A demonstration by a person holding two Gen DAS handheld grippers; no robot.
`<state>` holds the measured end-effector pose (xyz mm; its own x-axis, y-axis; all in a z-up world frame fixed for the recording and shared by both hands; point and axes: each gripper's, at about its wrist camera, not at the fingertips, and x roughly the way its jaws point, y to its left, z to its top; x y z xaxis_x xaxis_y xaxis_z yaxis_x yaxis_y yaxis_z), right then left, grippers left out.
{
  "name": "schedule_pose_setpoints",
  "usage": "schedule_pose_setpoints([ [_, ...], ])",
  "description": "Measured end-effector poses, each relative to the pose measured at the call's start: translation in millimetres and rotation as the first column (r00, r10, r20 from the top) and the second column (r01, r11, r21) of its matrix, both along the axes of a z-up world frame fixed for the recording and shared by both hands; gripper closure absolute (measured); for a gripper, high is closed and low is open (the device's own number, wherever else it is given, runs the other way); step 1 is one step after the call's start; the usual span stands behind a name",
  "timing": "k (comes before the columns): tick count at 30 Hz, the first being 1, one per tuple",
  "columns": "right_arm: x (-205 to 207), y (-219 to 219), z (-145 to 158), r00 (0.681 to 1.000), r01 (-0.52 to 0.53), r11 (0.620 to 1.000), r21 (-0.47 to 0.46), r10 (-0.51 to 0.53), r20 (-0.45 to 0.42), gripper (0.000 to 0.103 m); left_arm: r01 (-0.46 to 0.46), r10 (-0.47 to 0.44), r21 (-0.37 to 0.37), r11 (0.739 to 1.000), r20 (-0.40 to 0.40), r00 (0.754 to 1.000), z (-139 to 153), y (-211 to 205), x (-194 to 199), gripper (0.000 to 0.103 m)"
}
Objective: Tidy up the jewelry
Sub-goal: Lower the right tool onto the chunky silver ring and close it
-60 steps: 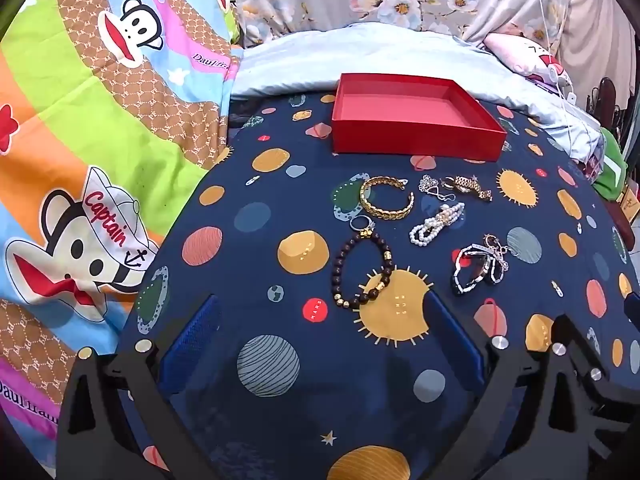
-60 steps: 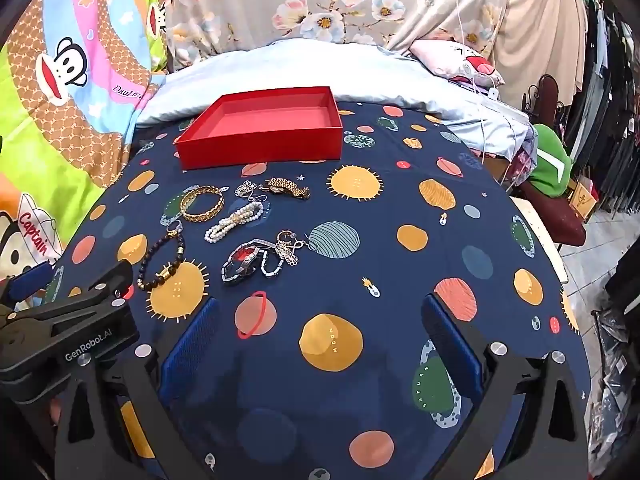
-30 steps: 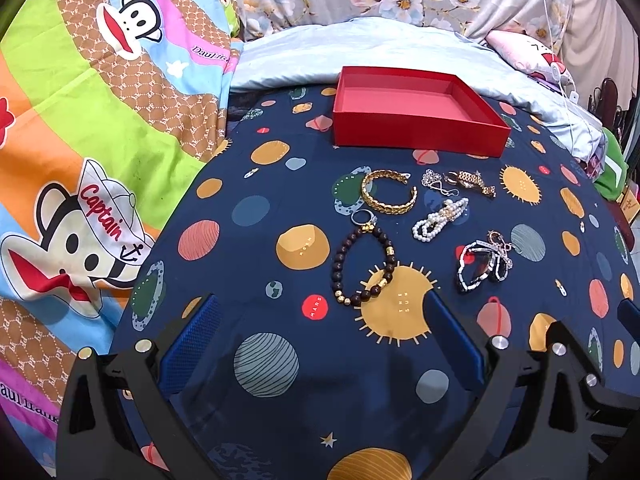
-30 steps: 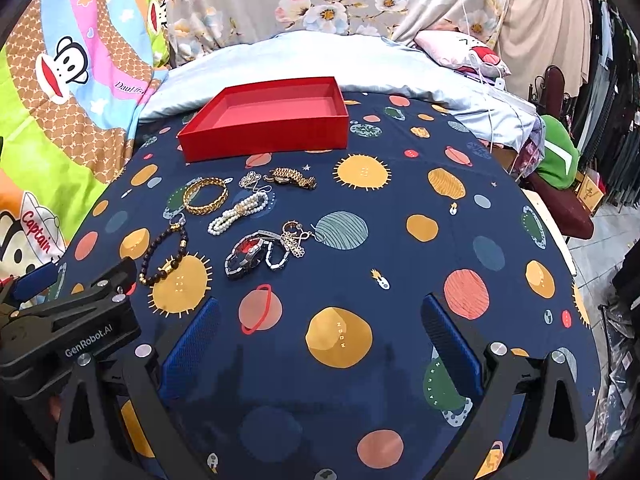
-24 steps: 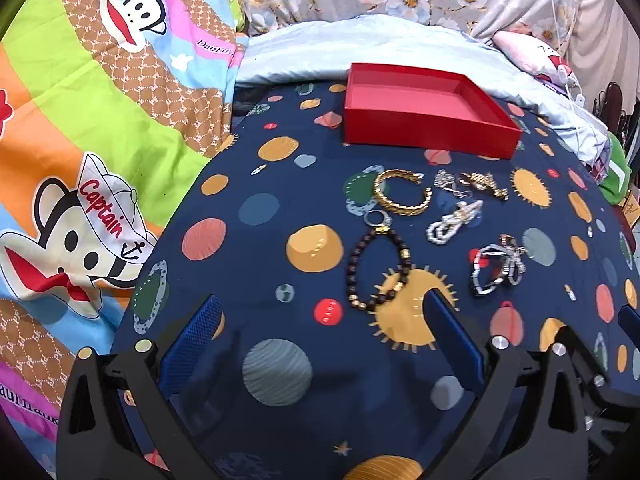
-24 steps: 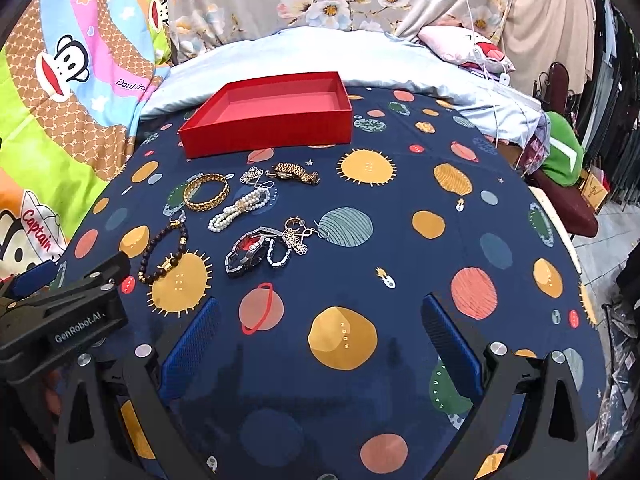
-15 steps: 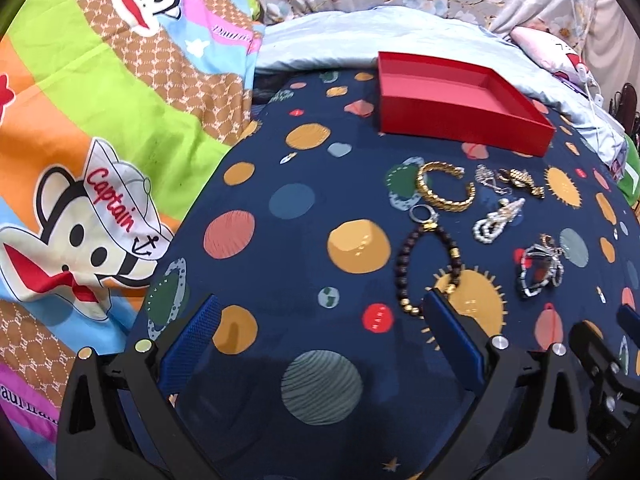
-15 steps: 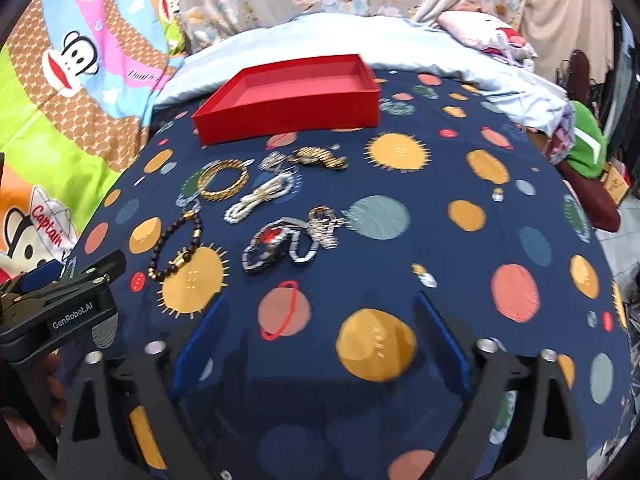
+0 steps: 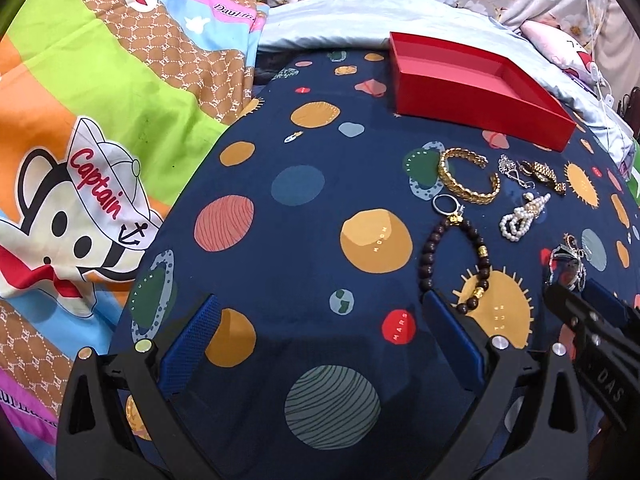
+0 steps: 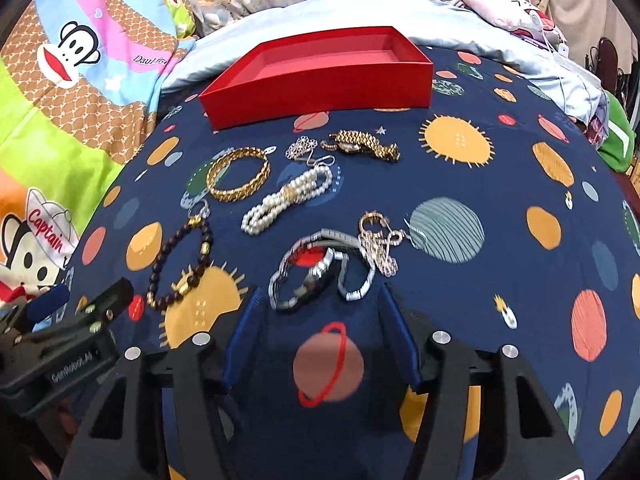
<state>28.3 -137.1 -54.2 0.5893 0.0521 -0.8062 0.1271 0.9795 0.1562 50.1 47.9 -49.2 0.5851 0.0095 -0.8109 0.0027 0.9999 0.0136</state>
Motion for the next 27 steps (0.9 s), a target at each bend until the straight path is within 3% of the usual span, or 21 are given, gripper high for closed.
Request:
schedule_pose_setpoints([
  [6, 14.4, 2.1, -0.9, 1.0, 0.007, 1.0, -0.023, -0.006, 0.014, 0.048, 0.01, -0.01, -0.004, 1.0, -0.009, 1.0, -3.4, -2.1, 2.3, 0.005],
  [8, 15.9, 2.6, -1.0, 1.0, 0.005, 0.999, -0.043, -0.004, 0.016, 0.058, 0.011, -0.011, -0.011, 1.0, -0.009, 1.0, -4.2, -2.8, 3.3, 0.005],
  [10, 15.2, 0.6, -0.9, 1.0, 0.003, 0.999, -0.037, -0.002, 0.019, 0.077, 0.016, -0.017, -0.025, 1.0, -0.009, 1.0, -4.4, -4.0, 3.7, 0.005],
  [12, 13.6, -2.9, -1.3, 1.0, 0.0, 1.0, -0.024, 0.0, 0.017, 0.08, 0.022, -0.022, -0.034, 0.999, -0.01, 1.0, -4.7, -6.5, 4.2, 0.005],
  [23, -12.3, -23.0, 0.7, 1.0, 0.001, 0.999, 0.043, -0.001, -0.001, 0.083, 0.084, -0.085, -0.057, 0.995, -0.016, 0.996, -6.2, -33.9, 15.4, 0.005],
  [27, -21.1, -34.1, 2.4, 1.0, 0.021, 0.998, 0.064, -0.021, -0.007, 0.084, 0.101, -0.104, -0.079, 0.992, -0.029, 0.994, -9.8, -42.1, 20.7, 0.014],
])
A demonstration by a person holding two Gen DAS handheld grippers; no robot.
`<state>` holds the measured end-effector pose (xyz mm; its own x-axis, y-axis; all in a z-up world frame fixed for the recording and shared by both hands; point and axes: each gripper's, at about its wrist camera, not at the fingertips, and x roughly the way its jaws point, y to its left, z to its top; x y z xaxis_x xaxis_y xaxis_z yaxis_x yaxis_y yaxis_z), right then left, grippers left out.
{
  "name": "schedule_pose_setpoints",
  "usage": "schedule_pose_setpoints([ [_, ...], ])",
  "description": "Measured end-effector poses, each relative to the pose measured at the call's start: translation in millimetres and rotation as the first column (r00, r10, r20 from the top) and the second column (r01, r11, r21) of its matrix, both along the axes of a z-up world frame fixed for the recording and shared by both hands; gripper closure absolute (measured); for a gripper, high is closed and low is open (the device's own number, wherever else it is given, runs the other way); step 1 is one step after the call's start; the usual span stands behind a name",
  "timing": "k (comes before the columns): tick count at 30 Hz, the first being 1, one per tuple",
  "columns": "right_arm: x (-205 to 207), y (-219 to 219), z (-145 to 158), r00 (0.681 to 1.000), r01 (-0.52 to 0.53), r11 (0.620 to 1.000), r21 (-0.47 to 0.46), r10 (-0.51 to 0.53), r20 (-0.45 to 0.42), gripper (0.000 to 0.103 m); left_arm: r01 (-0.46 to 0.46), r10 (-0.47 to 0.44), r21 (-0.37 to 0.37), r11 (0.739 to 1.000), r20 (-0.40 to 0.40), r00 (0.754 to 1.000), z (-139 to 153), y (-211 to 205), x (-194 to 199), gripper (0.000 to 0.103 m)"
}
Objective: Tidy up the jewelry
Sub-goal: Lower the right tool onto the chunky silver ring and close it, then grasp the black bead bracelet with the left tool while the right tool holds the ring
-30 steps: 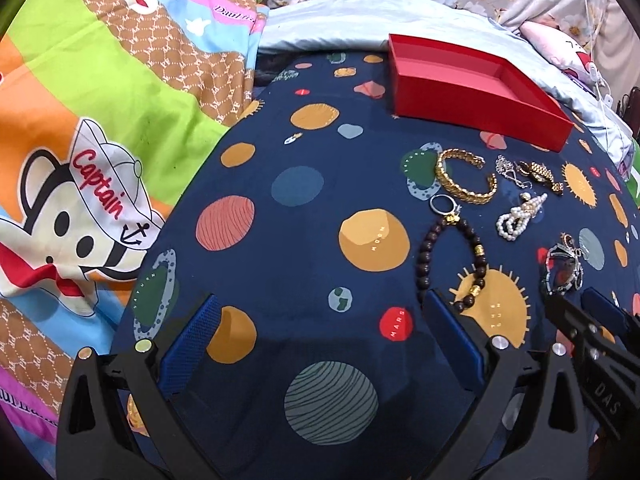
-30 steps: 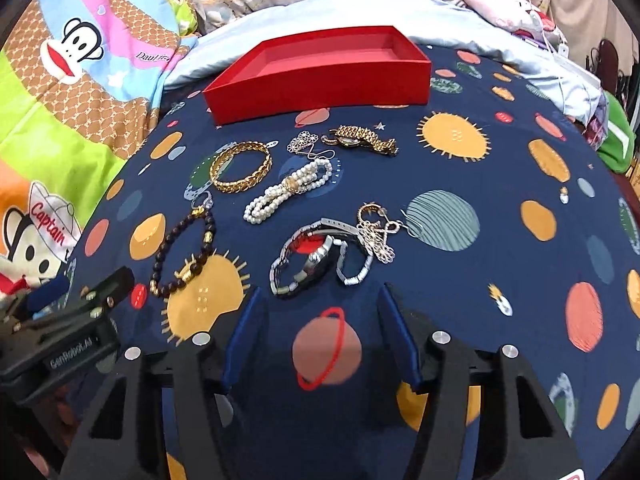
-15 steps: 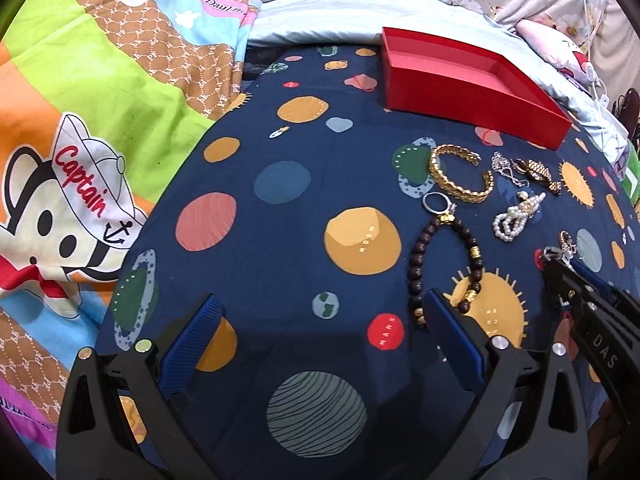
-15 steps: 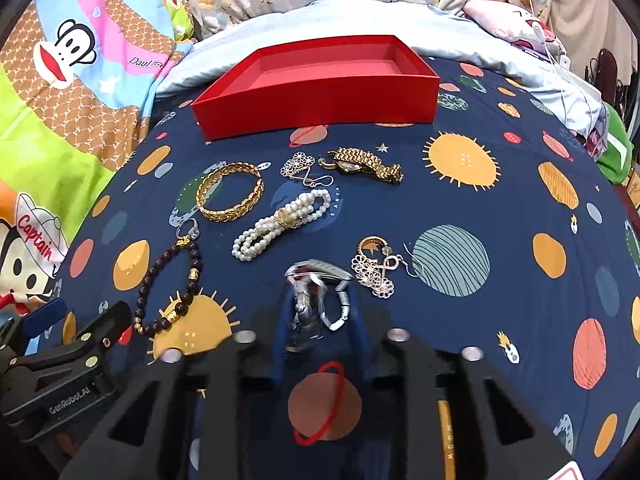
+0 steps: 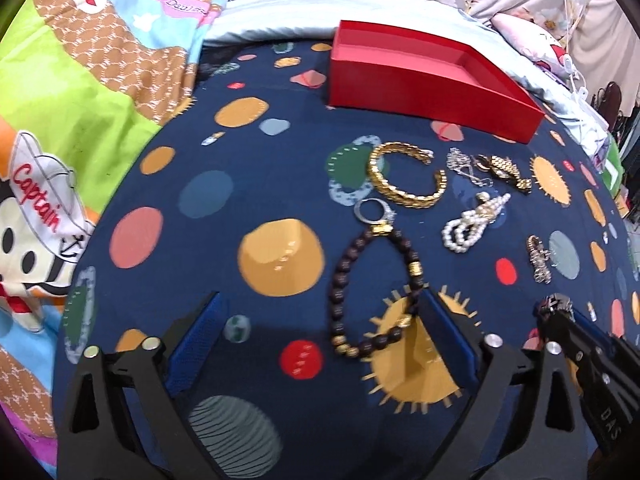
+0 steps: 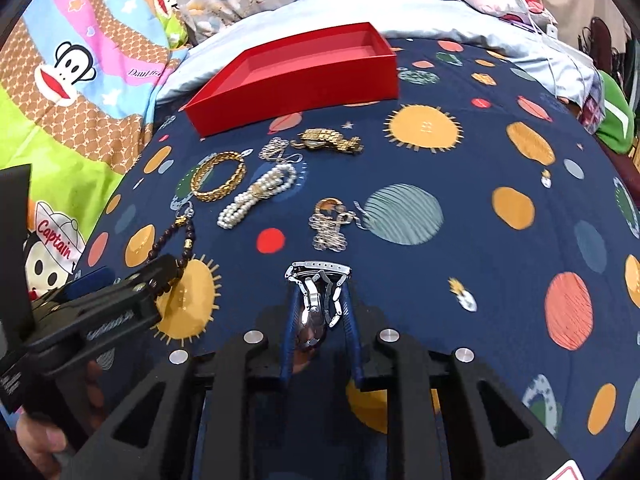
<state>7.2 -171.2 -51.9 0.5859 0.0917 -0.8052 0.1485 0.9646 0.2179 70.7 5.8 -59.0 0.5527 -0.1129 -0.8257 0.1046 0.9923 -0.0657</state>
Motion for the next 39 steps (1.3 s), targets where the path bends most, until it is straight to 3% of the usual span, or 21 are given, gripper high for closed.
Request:
schedule_pose_setpoints([
  [5, -3.7, -4.6, 1.5, 1.0, 0.007, 1.0, -0.001, -0.007, 0.001, 0.087, 0.01, -0.01, 0.023, 1.0, 0.014, 1.0, -0.2, -9.1, 1.1, 0.023],
  [9, -4.3, -4.8, 2.0, 1.0, 0.004, 1.0, 0.0, -0.004, 0.004, 0.087, 0.025, -0.026, 0.014, 1.0, 0.019, 0.999, 2.4, -11.3, 0.4, 0.037],
  [13, -4.5, -5.0, 1.2, 1.0, 0.001, 1.0, 0.005, -0.001, 0.006, 0.087, 0.031, -0.03, -0.052, 0.998, 0.012, 0.999, 7.7, -4.5, 0.7, 0.037],
  [18, -3.8, -5.5, 0.3, 1.0, 0.001, 1.0, 0.014, -0.001, 0.008, 0.087, 0.005, -0.005, -0.054, 0.999, 0.004, 1.0, 5.6, 2.8, 7.1, 0.036],
  [23, -3.1, -5.0, 0.1, 1.0, 0.001, 1.0, 0.015, -0.001, 0.006, 0.087, -0.015, 0.015, -0.012, 1.0, 0.004, 1.0, 2.8, 6.2, 12.9, 0.038],
  [30, -3.0, -5.4, 0.2, 1.0, 0.0, 1.0, 0.012, 0.0, 0.008, 0.087, 0.009, -0.011, 0.053, 0.999, 0.043, 0.999, 0.6, -0.5, 11.1, 0.056],
  [36, -1.5, -1.9, 1.0, 1.0, -0.005, 1.0, 0.0, 0.005, 0.008, 0.087, 0.011, -0.012, 0.023, 1.0, 0.05, 0.999, 3.0, 3.6, 11.2, 0.091],
  [39, -0.4, -0.5, 1.5, 1.0, -0.008, 1.0, -0.001, 0.008, 0.007, 0.087, 0.016, -0.016, 0.001, 1.0, 0.041, 0.999, 3.7, 5.2, 10.9, 0.095],
])
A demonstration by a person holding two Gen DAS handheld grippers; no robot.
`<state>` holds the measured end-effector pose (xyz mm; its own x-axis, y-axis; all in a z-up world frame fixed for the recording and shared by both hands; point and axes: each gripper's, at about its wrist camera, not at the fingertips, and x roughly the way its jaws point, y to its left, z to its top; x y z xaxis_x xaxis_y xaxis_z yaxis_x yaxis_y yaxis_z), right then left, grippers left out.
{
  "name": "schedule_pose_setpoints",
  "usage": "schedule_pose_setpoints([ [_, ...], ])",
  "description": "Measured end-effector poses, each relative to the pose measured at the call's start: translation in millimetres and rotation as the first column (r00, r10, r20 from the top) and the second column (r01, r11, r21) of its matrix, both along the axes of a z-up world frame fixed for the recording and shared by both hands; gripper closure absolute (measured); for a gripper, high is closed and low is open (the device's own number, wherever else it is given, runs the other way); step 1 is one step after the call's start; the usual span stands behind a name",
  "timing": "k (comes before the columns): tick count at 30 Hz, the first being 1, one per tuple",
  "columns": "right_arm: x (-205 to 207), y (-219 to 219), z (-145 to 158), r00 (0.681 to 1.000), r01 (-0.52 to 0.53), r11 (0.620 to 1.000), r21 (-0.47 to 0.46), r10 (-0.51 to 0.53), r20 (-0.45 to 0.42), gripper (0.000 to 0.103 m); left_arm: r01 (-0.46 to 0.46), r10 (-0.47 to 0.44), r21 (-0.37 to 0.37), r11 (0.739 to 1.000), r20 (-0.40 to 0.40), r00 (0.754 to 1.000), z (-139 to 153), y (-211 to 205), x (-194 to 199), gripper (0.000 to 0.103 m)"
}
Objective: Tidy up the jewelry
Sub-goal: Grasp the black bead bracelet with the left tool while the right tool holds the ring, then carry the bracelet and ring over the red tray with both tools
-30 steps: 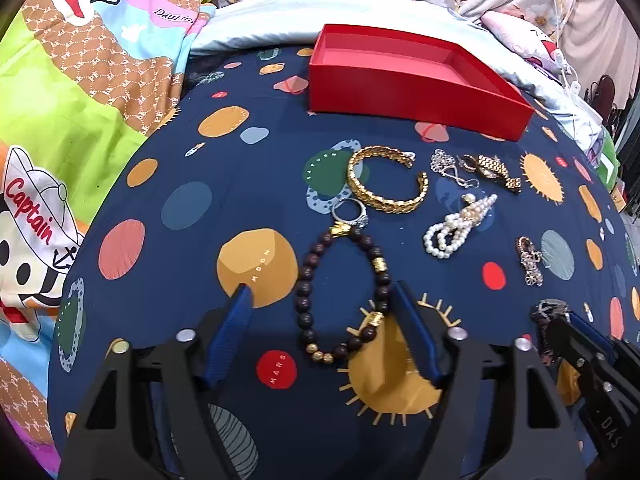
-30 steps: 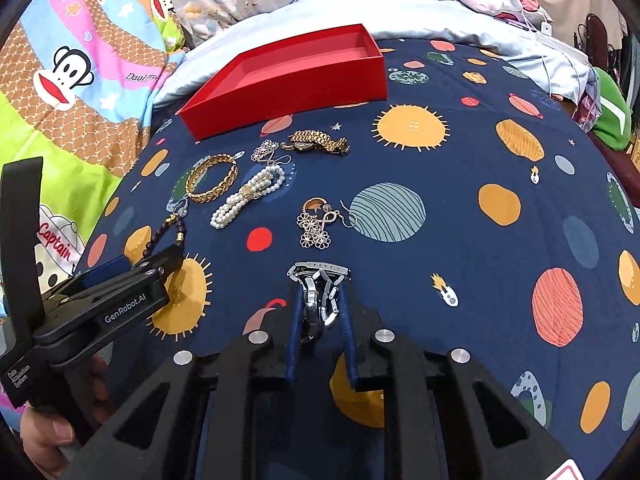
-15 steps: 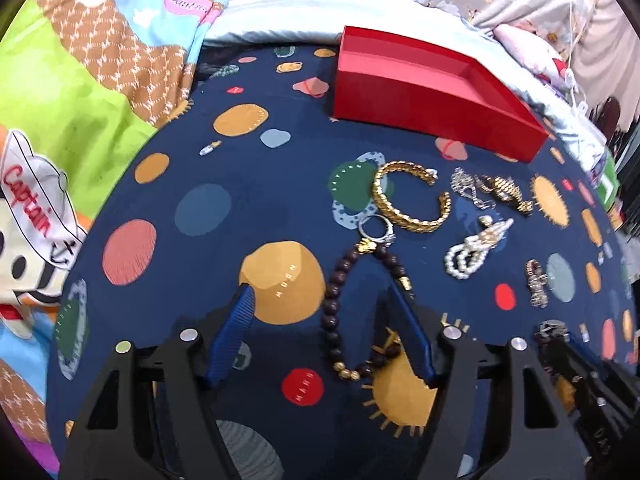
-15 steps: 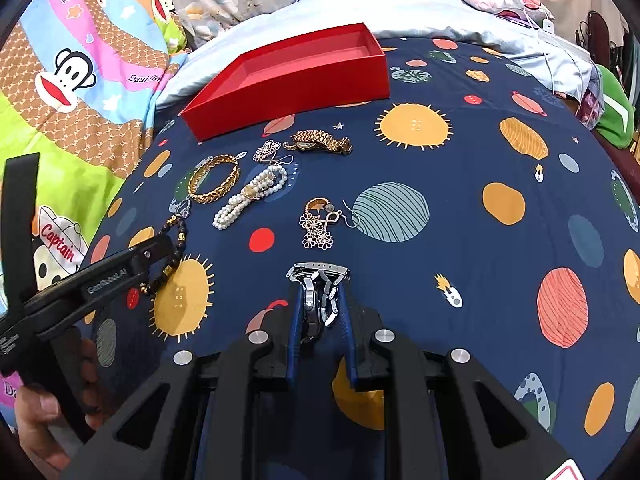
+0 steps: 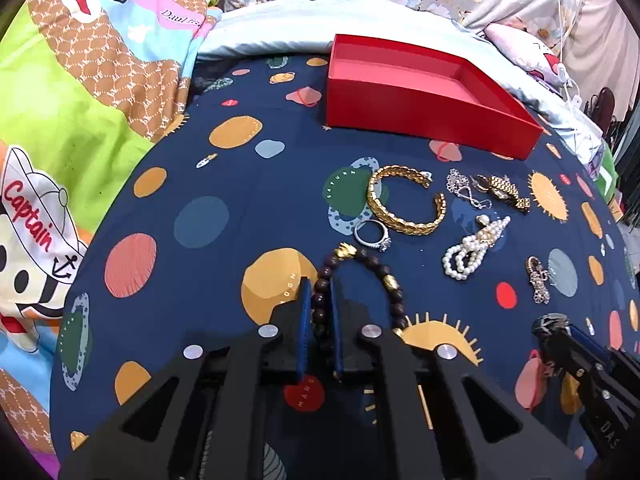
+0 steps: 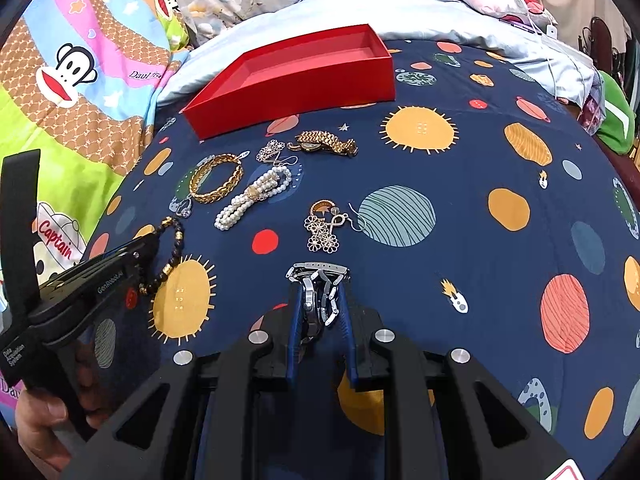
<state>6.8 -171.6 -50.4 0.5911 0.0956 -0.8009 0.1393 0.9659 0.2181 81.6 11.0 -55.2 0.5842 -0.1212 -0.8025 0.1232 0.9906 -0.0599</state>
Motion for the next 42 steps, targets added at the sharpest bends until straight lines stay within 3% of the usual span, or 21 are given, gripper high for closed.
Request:
schedule_pose_setpoints([
  [6, -1.9, 0.7, 6.7, 1.0, -0.005, 1.0, 0.003, 0.005, 0.014, 0.091, 0.023, -0.024, -0.068, 0.997, -0.018, 1.0, 9.0, 1.0, -7.3, 0.096],
  [9, -3.6, 1.0, 13.8, 1.0, -0.01, 1.0, 0.009, 0.009, 0.03, 0.101, 0.037, -0.037, -0.086, 0.996, -0.002, 0.999, 19.7, -0.4, -13.3, 0.096],
  [17, -5.3, -0.2, 21.4, 0.999, -0.025, 0.999, 0.021, 0.025, 0.041, 0.102, 0.086, -0.081, -0.126, 0.988, 0.045, 0.996, 49.5, -5.7, -29.0, 0.096],
  [18, -5.7, -1.0, 19.1, 0.999, -0.026, 0.999, 0.03, 0.025, 0.031, 0.099, 0.088, -0.083, -0.127, 0.988, 0.046, 0.995, 50.5, -6.3, -30.1, 0.096],
  [21, -10.4, -2.2, 16.3, 1.0, -0.009, 1.0, 0.028, 0.008, 0.028, 0.074, 0.088, -0.084, -0.131, 0.988, 0.04, 0.996, 50.3, -5.8, -31.7, 0.096],
  [25, -8.5, 0.8, 8.3, 1.0, -0.014, 1.0, 0.014, 0.014, 0.006, 0.072, 0.089, -0.086, -0.127, 0.988, 0.03, 0.996, 47.2, -6.9, -32.8, 0.096],
  [36, -2.7, -6.7, -1.1, 1.0, -0.017, 0.995, 0.094, 0.016, 0.008, 0.089, 0.097, -0.096, -0.128, 0.987, 0.015, 0.995, 41.4, -9.2, -31.3, 0.096],
  [42, -5.3, -11.4, 2.6, 1.0, -0.01, 0.991, 0.131, 0.007, 0.023, 0.09, 0.098, -0.097, -0.128, 0.987, 0.015, 0.995, 41.1, -10.2, -31.0, 0.096],
])
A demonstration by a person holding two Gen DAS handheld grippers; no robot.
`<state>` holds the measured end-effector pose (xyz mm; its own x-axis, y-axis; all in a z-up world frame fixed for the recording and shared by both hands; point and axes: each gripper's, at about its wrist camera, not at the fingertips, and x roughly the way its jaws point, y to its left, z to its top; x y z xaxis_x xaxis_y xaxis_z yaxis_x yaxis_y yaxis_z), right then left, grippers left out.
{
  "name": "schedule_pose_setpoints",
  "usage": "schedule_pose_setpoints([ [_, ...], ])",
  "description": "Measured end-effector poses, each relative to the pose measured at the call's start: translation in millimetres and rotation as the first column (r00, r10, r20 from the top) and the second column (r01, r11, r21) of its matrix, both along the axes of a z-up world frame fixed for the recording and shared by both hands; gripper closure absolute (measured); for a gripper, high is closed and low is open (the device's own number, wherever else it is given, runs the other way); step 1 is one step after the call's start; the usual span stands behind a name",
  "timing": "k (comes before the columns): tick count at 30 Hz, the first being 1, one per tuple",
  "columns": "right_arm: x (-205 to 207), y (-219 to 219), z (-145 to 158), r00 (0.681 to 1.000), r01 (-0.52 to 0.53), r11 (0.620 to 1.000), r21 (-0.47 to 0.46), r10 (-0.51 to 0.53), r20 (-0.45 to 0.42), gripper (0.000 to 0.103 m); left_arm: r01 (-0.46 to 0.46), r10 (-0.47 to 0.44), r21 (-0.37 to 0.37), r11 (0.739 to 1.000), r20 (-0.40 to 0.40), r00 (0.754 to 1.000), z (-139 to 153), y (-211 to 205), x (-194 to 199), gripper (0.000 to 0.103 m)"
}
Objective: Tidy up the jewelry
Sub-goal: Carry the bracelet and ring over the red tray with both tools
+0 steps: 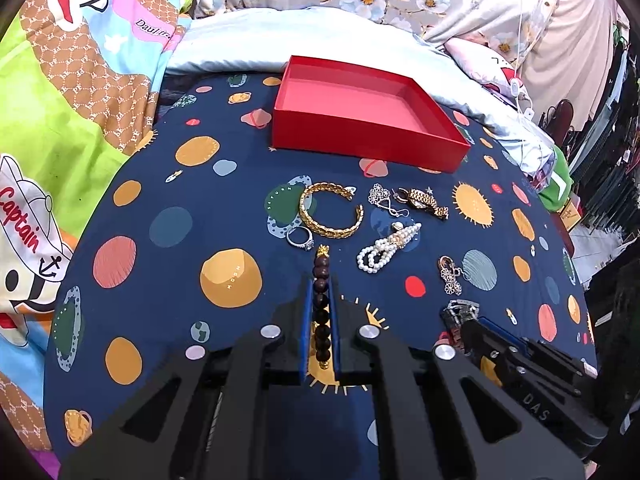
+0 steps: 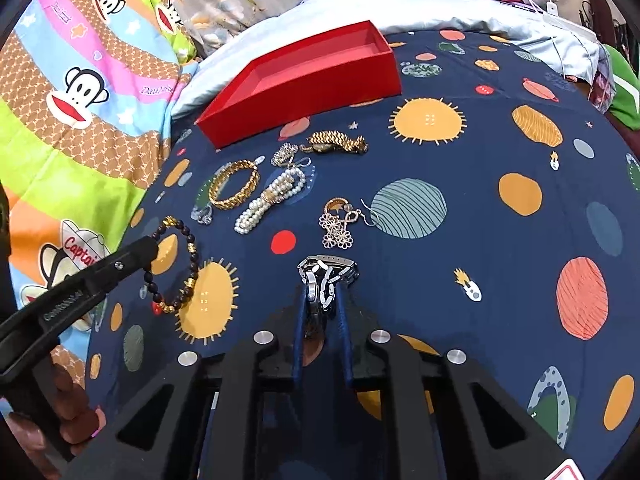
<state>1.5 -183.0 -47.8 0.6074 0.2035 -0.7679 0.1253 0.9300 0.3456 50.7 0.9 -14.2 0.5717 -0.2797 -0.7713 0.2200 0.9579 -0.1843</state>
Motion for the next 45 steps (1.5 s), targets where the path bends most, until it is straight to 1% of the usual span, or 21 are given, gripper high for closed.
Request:
schedule_pose_setpoints([
  [6, -2.8, 0.3, 13.3, 0.999, 0.005, 1.0, -0.009, -0.005, 0.033, 0.09, 0.003, -0.003, -0.01, 1.0, 0.006, 1.0, 4.2, 0.0, 0.4, 0.096],
  [14, 0.4, -1.7, 38.9, 0.996, 0.0, 1.0, -0.024, 0.002, 0.091, 0.09, 0.026, -0.025, -0.02, 0.999, 0.045, 0.999, 23.1, -4.9, 0.1, 0.096],
  [17, 9.1, -4.7, 53.2, 0.992, -0.003, 0.999, -0.037, 0.008, 0.124, 0.09, 0.033, -0.031, -0.029, 0.999, 0.076, 0.997, 35.5, -7.3, 6.0, 0.096],
  [21, 31.3, -13.2, 74.0, 0.984, -0.012, 0.999, -0.048, 0.02, 0.175, 0.09, 0.042, -0.037, -0.044, 0.998, 0.109, 0.993, 50.9, -9.3, 21.3, 0.096],
  [23, 43.5, -17.2, 81.7, 0.981, -0.016, 0.999, -0.047, 0.025, 0.194, 0.09, 0.041, -0.034, -0.045, 0.998, 0.136, 0.99, 60.5, -10.8, 34.4, 0.096],
  [27, 83.4, -28.8, 96.1, 0.973, -0.028, 0.998, -0.055, 0.04, 0.227, 0.09, 0.042, -0.033, -0.046, 0.998, 0.182, 0.983, 78.1, -18.1, 70.4, 0.096],
  [29, 104.6, -34.0, 99.6, 0.972, -0.032, 0.998, -0.052, 0.043, 0.233, 0.09, 0.046, -0.034, -0.055, 0.997, 0.209, 0.977, 86.6, -24.3, 97.3, 0.096],
  [30, 122.3, -37.8, 101.1, 0.971, -0.034, 0.998, -0.054, 0.046, 0.235, 0.09, 0.046, -0.033, -0.052, 0.998, 0.221, 0.975, 88.6, -27.0, 106.9, 0.096],
  [33, 161.9, -42.9, 102.4, 0.971, -0.04, 0.997, -0.07, 0.055, 0.234, 0.09, 0.039, -0.033, -0.018, 0.999, 0.261, 0.965, 90.9, -44.2, 152.8, 0.096],
  [35, 194.7, -48.2, 100.9, 0.972, -0.046, 0.996, -0.074, 0.062, 0.228, 0.09, 0.038, -0.035, -0.007, 0.999, 0.263, 0.964, 88.7, -54.5, 181.6, 0.096],
  [37, 224.2, -54.0, 97.3, 0.974, -0.051, 0.996, -0.079, 0.067, 0.215, 0.09, 0.048, -0.043, -0.013, 0.999, 0.258, 0.965, 85.3, -63.6, 208.2, 0.096],
  [41, 270.4, -63.4, 87.9, 0.98, -0.048, 0.994, -0.095, 0.065, 0.189, 0.089, 0.049, -0.043, -0.021, 0.999, 0.237, 0.971, 74.2, -78.5, 257.2, 0.096],
  [43, 293.7, -69.8, 81.0, 0.983, -0.048, 0.995, -0.084, 0.062, 0.173, 0.089, 0.044, -0.043, 0.001, 0.999, 0.229, 0.972, 67.4, -85.6, 274.6, 0.096],
  [45, 311.1, -72.7, 74.4, 0.985, -0.046, 0.995, -0.094, 0.06, 0.159, 0.089, 0.044, -0.046, 0.011, 0.999, 0.222, 0.974, 62.4, -90.7, 287.5, 0.096],
])
